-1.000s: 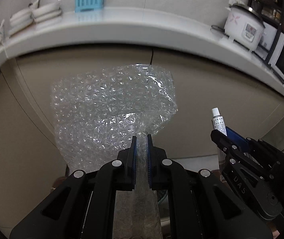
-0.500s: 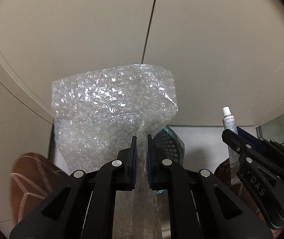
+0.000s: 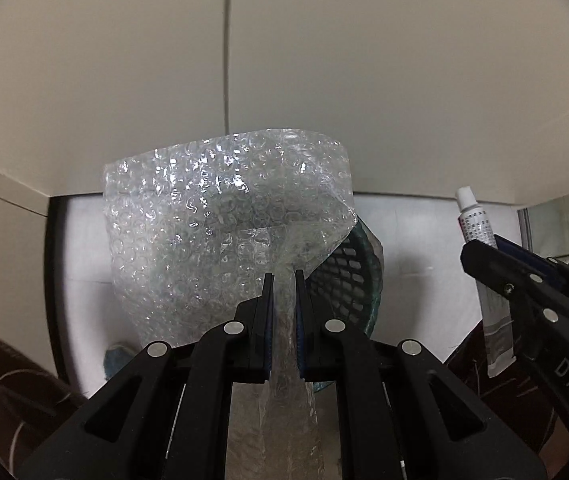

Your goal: Collect trash

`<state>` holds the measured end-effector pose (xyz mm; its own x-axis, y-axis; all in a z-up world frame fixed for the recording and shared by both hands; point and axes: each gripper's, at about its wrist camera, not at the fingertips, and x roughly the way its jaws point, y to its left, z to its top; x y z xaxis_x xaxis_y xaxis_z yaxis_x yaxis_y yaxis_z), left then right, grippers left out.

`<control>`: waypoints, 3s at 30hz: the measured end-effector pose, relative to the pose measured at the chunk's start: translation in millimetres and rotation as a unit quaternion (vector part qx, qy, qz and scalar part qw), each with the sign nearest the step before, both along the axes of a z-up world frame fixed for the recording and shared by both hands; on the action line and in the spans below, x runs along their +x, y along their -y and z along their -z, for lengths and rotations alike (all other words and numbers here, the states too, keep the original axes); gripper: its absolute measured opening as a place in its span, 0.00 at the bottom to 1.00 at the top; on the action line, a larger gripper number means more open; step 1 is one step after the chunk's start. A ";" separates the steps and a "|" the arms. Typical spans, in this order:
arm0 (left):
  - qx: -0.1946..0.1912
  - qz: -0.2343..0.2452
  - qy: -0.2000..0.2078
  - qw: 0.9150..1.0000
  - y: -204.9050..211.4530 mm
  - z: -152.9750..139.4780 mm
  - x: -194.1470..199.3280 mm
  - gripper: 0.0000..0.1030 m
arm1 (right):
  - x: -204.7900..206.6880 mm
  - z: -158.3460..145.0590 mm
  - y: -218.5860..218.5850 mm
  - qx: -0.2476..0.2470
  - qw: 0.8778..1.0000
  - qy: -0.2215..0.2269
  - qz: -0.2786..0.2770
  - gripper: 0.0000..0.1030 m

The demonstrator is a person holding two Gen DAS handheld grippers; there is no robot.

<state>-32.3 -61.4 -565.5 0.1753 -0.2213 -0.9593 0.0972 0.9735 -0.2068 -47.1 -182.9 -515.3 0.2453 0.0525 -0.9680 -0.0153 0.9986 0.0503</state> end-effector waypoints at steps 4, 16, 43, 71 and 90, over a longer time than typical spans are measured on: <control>0.006 0.025 -0.015 1.000 3.0 17.1 11.3 0.11 | 12.1 14.1 -0.9 0.007 1.000 -0.019 0.000 0.19; 0.009 0.013 -0.008 1.000 -14.2 15.5 9.2 0.56 | 25.4 25.4 8.3 0.022 0.999 -0.038 0.012 0.19; 0.060 -0.086 0.060 0.993 -67.5 -41.5 2.5 0.94 | 23.5 25.9 -9.8 0.048 0.998 -0.024 -0.040 0.56; 0.086 -0.058 0.106 0.989 -68.9 -96.0 -63.4 0.94 | -48.0 -64.9 8.4 -0.023 0.996 0.090 0.017 0.93; 0.073 -0.075 0.234 0.967 -63.3 -300.0 -107.7 0.94 | -87.1 -265.5 21.8 0.006 0.972 0.232 0.025 0.93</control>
